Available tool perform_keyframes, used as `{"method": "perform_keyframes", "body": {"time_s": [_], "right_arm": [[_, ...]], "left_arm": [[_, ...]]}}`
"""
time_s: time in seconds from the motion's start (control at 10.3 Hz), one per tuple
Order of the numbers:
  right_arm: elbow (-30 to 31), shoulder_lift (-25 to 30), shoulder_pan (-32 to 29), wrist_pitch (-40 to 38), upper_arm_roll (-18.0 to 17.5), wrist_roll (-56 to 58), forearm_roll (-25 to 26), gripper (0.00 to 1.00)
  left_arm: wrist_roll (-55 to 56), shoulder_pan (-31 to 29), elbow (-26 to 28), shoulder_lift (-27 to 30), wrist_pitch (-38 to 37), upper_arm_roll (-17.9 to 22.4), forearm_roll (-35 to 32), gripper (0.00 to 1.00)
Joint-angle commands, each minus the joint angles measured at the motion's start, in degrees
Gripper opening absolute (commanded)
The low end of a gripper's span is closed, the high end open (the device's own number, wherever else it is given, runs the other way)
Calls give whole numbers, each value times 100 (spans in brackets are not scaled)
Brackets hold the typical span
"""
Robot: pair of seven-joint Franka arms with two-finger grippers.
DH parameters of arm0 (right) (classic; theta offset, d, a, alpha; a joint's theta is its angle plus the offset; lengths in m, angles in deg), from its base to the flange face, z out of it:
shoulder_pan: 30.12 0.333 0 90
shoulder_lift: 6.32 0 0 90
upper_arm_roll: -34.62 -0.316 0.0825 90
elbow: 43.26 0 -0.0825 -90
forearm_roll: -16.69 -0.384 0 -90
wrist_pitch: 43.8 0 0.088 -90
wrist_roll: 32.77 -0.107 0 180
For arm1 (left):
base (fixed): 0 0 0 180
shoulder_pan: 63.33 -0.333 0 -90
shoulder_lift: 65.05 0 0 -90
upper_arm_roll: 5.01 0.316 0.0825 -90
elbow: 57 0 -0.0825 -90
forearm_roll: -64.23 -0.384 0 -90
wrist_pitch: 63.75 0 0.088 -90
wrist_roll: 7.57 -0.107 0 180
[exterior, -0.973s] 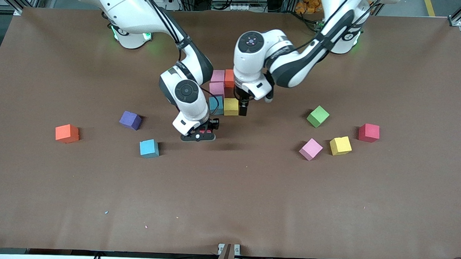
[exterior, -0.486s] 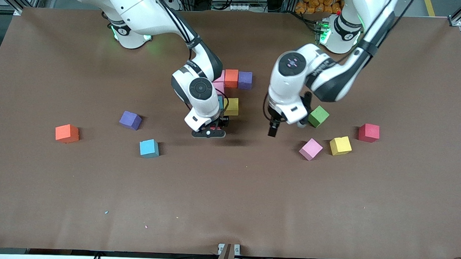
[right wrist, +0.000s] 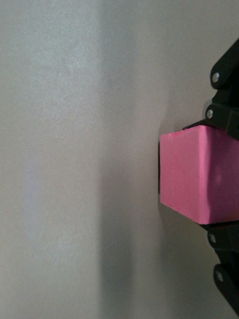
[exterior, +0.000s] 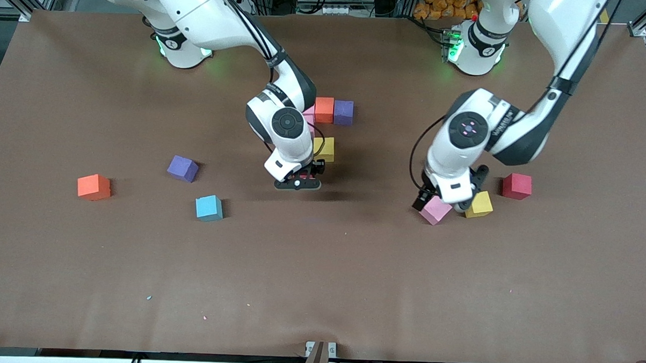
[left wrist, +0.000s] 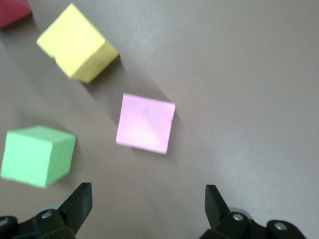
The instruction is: Arrange 11 blocks into digit 3
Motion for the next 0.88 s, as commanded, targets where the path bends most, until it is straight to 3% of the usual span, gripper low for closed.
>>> {"method": "perform_keyframes", "body": {"time_s": [0.0,0.78], "right_arm": [[79,-10,43,9,8,-98,-61,24],[211,-1,122,-44,8,-159,-61,25]], "left_arm": [[-682,-418,9,-120,-49,-94,312,100],[-1334,-577,-228,-753,13,-41,218,100]]}}
